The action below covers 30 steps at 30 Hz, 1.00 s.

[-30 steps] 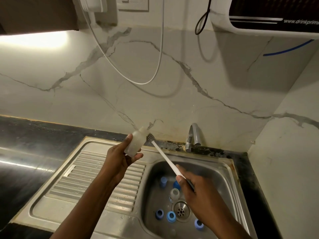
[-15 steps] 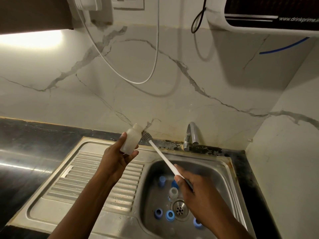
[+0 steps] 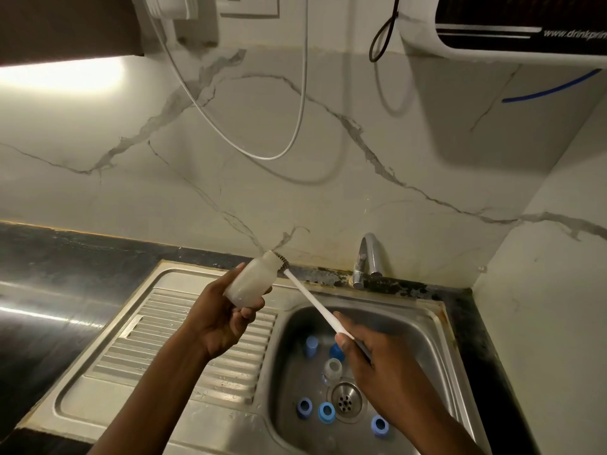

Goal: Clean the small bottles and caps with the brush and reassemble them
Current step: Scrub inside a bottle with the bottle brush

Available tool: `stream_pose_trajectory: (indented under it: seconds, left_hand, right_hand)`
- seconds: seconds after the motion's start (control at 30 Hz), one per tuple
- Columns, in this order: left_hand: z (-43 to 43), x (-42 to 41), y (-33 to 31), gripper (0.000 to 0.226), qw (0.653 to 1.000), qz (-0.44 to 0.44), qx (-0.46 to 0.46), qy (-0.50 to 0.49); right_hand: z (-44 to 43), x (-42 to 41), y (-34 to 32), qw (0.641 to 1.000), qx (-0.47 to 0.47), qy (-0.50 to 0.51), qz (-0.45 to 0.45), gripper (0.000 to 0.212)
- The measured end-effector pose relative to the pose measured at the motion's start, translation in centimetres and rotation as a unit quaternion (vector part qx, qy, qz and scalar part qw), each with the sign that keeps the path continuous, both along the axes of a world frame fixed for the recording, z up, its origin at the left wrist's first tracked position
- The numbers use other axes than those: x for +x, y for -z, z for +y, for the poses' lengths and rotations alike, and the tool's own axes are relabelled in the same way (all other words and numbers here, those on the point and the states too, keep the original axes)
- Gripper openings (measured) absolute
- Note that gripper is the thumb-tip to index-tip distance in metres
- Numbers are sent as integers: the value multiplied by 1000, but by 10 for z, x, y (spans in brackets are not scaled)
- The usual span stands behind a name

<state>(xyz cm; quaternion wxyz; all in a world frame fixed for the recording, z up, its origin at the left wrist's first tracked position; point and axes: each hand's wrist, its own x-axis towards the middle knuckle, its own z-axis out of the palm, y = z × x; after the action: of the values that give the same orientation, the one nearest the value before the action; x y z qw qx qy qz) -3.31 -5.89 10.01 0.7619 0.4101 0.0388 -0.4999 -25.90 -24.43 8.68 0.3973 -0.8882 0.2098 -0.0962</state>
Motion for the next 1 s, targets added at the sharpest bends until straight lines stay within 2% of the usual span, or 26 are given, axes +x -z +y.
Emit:
stream_pose_trajectory:
  seconds: [0.1, 0.23, 0.4, 0.7, 0.9, 1.0]
  left_hand:
    - [5, 10, -1, 60, 999, -29, 24, -8]
    - [8, 23, -3, 56, 989, -113, 76, -55]
    - [7, 39, -4, 63, 970, -178, 132, -101]
    - [6, 50, -11, 53, 924, -295, 161, -182]
    - [2, 39, -13, 50, 896, -389, 178, -123]
    - [-5, 30, -13, 52, 896, -400, 177, -80]
  right_hand:
    - [-6, -4, 3, 1000, -2, -3, -9, 38]
    - [-15, -9, 8, 999, -42, -11, -11, 40]
    - [-18, -13, 7, 996, -91, -22, -5, 42]
    - [-22, -19, -5, 991, -123, -39, -23, 44]
    - [-18, -17, -7, 984, -167, -68, 9, 46]
    - [-13, -13, -14, 980, -179, -86, 6, 47]
